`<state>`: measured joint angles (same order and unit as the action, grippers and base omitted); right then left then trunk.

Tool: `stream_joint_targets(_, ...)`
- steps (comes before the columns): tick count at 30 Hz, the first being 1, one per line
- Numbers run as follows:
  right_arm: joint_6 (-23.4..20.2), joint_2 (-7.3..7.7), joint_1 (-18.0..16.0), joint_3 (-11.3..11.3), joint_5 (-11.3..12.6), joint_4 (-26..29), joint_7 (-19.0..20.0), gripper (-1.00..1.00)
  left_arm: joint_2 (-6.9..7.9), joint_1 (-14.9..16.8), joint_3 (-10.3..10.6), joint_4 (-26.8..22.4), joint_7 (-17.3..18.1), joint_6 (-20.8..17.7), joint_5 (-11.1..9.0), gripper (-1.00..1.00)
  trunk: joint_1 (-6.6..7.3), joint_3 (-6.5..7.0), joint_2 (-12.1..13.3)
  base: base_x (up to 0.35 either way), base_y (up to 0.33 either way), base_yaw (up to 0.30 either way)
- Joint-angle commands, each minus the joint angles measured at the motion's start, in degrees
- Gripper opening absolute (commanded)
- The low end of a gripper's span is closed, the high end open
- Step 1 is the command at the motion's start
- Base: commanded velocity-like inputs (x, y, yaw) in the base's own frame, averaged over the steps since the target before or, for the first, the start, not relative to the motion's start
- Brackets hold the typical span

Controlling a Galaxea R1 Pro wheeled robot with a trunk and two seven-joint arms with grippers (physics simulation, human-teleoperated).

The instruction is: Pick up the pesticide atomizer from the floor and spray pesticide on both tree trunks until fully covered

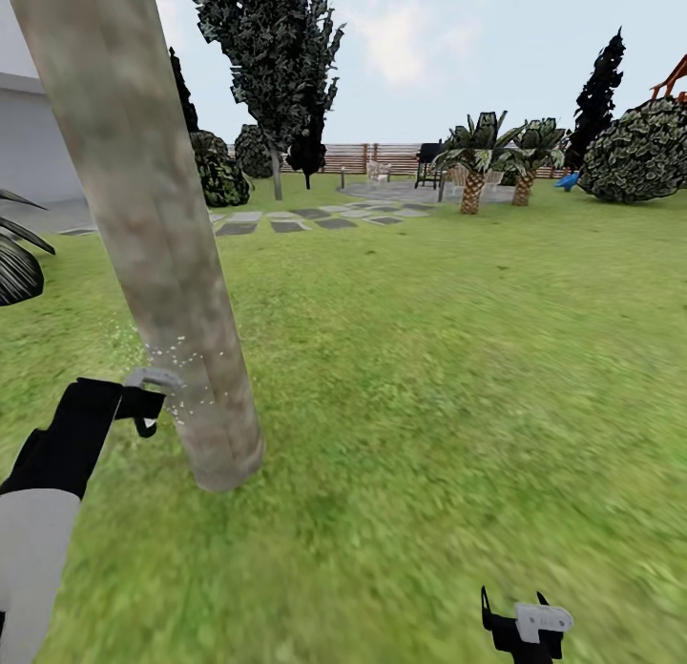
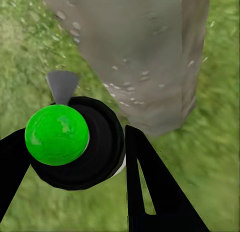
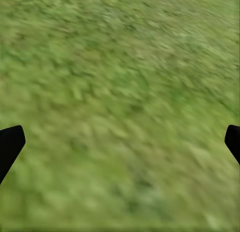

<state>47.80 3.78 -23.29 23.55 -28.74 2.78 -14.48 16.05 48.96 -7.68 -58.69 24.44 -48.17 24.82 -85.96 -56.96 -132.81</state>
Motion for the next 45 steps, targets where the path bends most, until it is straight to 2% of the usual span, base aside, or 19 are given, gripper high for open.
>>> stream_joint_targets(1, 0.0, 0.00, 0.0, 0.0, 0.0, 0.0, 0.0, 1.00, -0.14, 0.0, -0.1, -0.3, 0.0, 0.0, 0.0, -1.00, 0.00, 0.00, 0.0, 0.000, 0.000, 0.000)
stream_joint_targets(5, 0.0, 0.00, 0.0, 0.0, 0.0, 0.0, 0.0, 1.00, -0.56, 0.0, -0.2, -0.6, -0.2, 0.1, 0.0, -1.00, 0.00, 0.00, 0.0, 0.000, -0.120, 0.000)
stream_joint_targets(25, 0.0, 0.00, 0.0, 0.0, 0.0, 0.0, 0.0, 1.00, -0.40, 0.0, -0.4, -0.6, -0.6, 0.4, 0.2, -1.00, 0.00, 0.00, 0.0, 0.000, -0.271, 0.001)
stream_joint_targets(38, 0.0, 0.00, 0.0, 0.0, 0.0, 0.0, 0.0, 1.00, -0.40, 0.0, -0.3, -0.2, -0.8, 0.4, 0.3, -1.00, 0.00, 0.00, 0.0, 0.030, -0.271, 0.221)
stream_joint_targets(42, 0.0, 0.00, 0.0, 0.0, 0.0, 0.0, 0.0, 1.00, -0.27, -0.8, -0.4, 0.5, -3.1, 0.6, 0.3, -1.00, 0.00, 0.00, 0.0, 0.196, -0.229, 0.024)
stream_joint_targets(44, 0.0, 0.05, 0.0, 0.0, 0.0, 0.0, 0.0, 1.00, -0.28, -3.2, -3.8, 1.0, -4.0, 1.1, 0.1, -1.00, 0.00, 0.00, 0.0, 0.214, -0.215, 0.001)
stream_joint_targets(45, 0.0, 0.07, 0.0, 0.0, 0.0, 0.0, 0.0, 1.00, -0.40, -3.9, -6.3, 1.9, -4.1, 2.7, 0.0, -1.00, 0.00, 0.00, 0.0, 0.217, -0.211, 0.001)
